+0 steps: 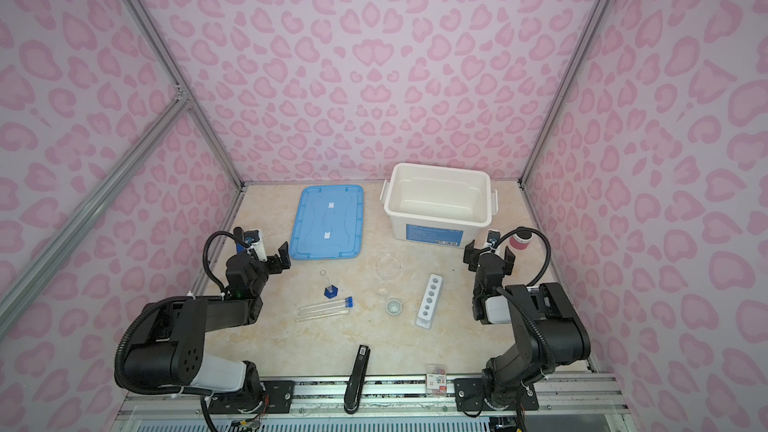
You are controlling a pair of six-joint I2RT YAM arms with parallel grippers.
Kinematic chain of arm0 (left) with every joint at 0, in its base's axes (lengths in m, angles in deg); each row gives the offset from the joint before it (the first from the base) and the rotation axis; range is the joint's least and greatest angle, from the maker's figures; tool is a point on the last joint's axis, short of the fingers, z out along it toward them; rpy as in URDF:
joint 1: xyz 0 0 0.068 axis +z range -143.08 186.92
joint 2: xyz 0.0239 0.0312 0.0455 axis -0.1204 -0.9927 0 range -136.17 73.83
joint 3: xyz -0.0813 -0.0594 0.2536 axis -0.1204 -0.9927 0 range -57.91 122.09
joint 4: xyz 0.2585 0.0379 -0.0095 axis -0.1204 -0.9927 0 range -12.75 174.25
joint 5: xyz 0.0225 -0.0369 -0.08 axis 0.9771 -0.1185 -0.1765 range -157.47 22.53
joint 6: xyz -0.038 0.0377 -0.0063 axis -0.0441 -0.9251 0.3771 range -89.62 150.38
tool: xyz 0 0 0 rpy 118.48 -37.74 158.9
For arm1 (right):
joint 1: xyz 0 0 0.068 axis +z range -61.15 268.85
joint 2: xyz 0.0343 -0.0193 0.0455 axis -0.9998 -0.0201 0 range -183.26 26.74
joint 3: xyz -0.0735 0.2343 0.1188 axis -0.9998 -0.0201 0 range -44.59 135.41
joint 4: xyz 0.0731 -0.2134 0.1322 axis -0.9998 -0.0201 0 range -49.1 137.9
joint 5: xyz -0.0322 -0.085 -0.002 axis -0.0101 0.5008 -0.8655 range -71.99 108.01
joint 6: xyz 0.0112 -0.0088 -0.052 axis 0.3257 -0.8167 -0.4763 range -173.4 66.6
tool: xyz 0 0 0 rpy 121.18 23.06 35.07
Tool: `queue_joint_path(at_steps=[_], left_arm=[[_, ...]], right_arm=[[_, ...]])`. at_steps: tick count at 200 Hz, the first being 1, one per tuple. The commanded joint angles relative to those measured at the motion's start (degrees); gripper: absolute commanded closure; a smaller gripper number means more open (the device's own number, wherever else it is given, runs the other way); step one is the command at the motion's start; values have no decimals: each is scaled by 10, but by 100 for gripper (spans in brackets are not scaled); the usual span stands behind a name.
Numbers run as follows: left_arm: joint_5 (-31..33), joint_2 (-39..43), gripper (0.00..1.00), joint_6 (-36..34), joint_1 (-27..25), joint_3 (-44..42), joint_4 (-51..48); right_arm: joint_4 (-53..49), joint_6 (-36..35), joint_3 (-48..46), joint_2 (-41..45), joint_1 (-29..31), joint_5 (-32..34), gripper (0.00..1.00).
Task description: Organize the chemistry lab equipment
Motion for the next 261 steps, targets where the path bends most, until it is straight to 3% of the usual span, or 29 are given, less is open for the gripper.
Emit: queue_joint_path(at_steps=[1, 35, 57, 78, 102, 119, 145, 165, 184, 198, 213, 227, 261], left_arm=[[1, -2, 1, -3, 0, 3, 17], [1, 0, 0, -3, 0, 1, 20], [2, 12, 5, -3, 0, 8, 0], [35, 67, 11, 5, -2, 44, -103], [115, 164, 19, 12, -22, 78, -207], [135, 249, 22, 18, -34, 95, -266], [115, 367, 26, 29, -61, 132, -349], [100, 411, 31, 31, -83, 179, -425], [84, 421, 36, 9, -113, 235, -538], [106, 424, 37, -17, -141, 262, -602], [76, 427, 38, -48, -159, 288, -672], [5, 427, 40, -94, -178, 304, -739], [-30, 403, 44, -179, -248, 318, -882]], right_arm=[[12, 2, 1, -3, 0, 0, 5], [12, 2, 1, -3, 0, 1, 8], [13, 2, 1, -2, 1, 1, 9], [15, 0, -1, 0, 1, 4, 15], [-66, -4, 20, 50, 6, 12, 18], [-143, -9, 37, 102, 23, 41, 18], [-276, 3, 60, 205, 55, 57, 20], [-347, 21, 66, 281, 80, 78, 22], [-410, 35, 71, 361, 99, 67, 23], [-453, 54, 72, 411, 108, 61, 23], [-502, 70, 77, 458, 110, 27, 23], [-544, 74, 86, 492, 113, -13, 23], [-601, 83, 115, 525, 121, -62, 24]])
